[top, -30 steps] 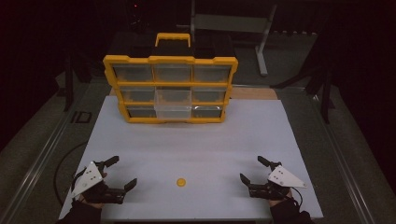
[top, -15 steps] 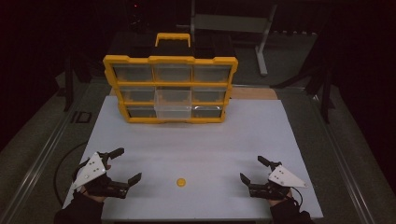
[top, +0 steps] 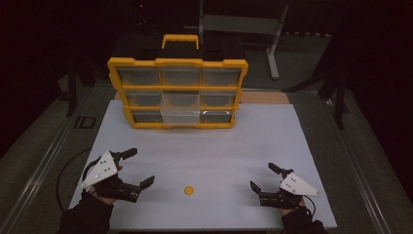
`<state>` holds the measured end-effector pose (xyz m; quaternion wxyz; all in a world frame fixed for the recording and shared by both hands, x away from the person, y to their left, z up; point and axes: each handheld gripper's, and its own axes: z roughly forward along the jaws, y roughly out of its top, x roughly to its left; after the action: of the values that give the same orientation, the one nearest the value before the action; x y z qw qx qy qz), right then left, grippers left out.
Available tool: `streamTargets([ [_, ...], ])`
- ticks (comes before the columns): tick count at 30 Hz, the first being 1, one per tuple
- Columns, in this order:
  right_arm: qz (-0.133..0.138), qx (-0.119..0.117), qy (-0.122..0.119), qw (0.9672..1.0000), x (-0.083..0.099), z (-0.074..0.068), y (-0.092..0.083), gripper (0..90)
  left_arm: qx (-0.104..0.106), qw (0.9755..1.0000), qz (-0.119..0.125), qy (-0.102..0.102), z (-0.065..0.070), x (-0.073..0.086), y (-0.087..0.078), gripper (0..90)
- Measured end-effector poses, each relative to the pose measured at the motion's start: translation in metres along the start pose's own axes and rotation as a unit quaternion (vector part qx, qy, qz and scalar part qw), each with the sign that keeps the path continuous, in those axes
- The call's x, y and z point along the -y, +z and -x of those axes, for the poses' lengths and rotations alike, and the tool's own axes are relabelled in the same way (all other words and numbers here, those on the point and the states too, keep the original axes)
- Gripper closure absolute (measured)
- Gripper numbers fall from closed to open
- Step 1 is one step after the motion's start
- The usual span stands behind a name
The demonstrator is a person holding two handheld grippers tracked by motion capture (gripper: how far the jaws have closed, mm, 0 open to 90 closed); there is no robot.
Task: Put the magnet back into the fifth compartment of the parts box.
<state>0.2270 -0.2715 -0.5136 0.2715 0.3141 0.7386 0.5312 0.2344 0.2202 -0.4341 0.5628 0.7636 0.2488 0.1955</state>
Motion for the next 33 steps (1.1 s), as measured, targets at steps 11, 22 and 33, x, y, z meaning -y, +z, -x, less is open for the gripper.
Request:
streamTargets([
  [11, 0.001, -0.002, -0.001, 1.0, 0.0, 0.0, 0.0, 10.0, 0.026, 0.9996, -0.002, 0.005, 0.006, -0.014, 0.015, 0.0],
  [22, 0.001, -0.004, -0.002, 1.0, 0.0, -0.001, 0.001, 10.0, 0.046, 0.9988, -0.009, 0.012, 0.012, -0.021, 0.028, 0.0],
  [33, 0.001, -0.007, -0.002, 1.0, 0.0, -0.001, 0.001, 10.0, 0.07, 0.9974, -0.011, 0.015, 0.02, -0.021, 0.048, 0.0],
])
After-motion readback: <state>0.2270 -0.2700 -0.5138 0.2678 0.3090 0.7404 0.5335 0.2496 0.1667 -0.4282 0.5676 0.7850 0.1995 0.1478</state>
